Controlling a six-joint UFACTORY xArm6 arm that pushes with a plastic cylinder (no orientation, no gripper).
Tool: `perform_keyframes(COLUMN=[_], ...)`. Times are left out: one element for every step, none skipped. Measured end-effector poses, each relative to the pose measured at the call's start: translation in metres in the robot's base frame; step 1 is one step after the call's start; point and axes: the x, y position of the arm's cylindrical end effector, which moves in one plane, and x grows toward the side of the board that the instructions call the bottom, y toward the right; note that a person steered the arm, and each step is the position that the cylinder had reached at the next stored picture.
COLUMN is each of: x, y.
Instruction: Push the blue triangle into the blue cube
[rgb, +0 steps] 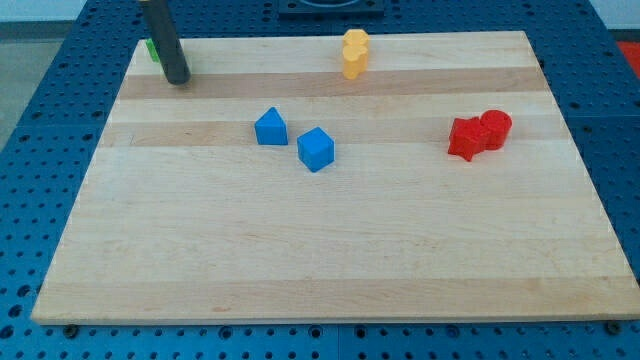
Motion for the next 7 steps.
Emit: perform_keyframes(x=[0.008, 0.010, 0.010, 0.022, 0.044, 0.068, 0.088], y=[0.002, 0.003, 0.017, 0.041, 0.063, 0.084, 0.113])
